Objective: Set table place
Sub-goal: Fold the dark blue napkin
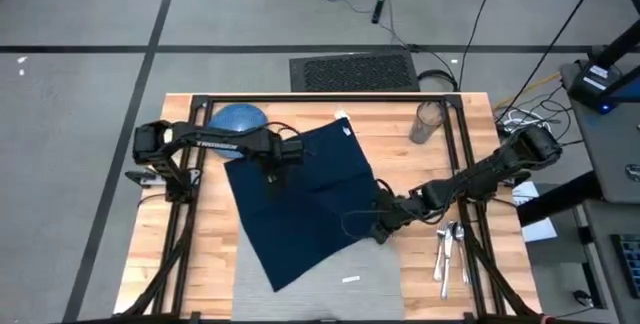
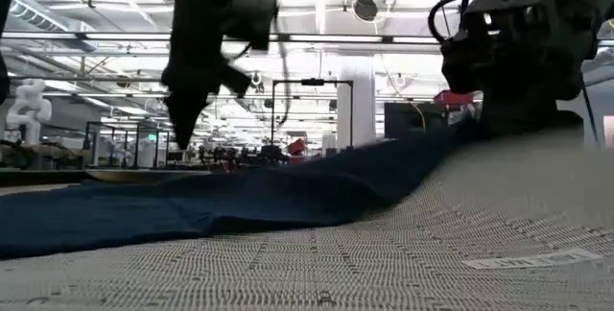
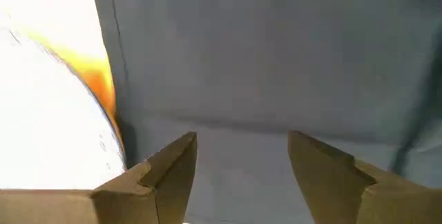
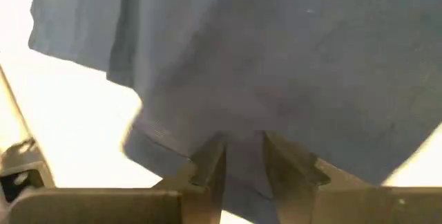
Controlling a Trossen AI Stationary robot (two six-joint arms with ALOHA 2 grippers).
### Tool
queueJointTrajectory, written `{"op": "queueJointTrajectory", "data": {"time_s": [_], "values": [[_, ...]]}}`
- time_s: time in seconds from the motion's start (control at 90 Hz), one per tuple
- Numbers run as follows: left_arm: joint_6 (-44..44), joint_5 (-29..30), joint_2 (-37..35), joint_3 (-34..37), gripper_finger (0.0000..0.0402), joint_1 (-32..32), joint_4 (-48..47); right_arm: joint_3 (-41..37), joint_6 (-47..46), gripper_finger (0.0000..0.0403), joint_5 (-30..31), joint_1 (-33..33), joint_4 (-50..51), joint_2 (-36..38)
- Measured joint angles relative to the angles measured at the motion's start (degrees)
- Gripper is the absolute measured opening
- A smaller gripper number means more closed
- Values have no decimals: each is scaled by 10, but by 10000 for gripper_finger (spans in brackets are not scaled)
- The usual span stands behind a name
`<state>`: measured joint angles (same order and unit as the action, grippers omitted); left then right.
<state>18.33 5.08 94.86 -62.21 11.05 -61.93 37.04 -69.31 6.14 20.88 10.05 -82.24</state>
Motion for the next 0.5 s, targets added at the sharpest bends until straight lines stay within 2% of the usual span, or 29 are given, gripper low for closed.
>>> {"op": "queueJointTrajectory", "data": {"time_s": [0.222, 0.367, 0.5], "values": [[79, -17, -37, 69, 214, 46, -23, 0, -22, 82, 42, -7, 49, 12], [140, -18, -99, 101, 214, 66, -22, 0, -14, 82, 47, -19, 52, 12], [211, -4, -183, 138, 214, 90, -21, 0, 4, 82, 46, -29, 50, 13]]}}
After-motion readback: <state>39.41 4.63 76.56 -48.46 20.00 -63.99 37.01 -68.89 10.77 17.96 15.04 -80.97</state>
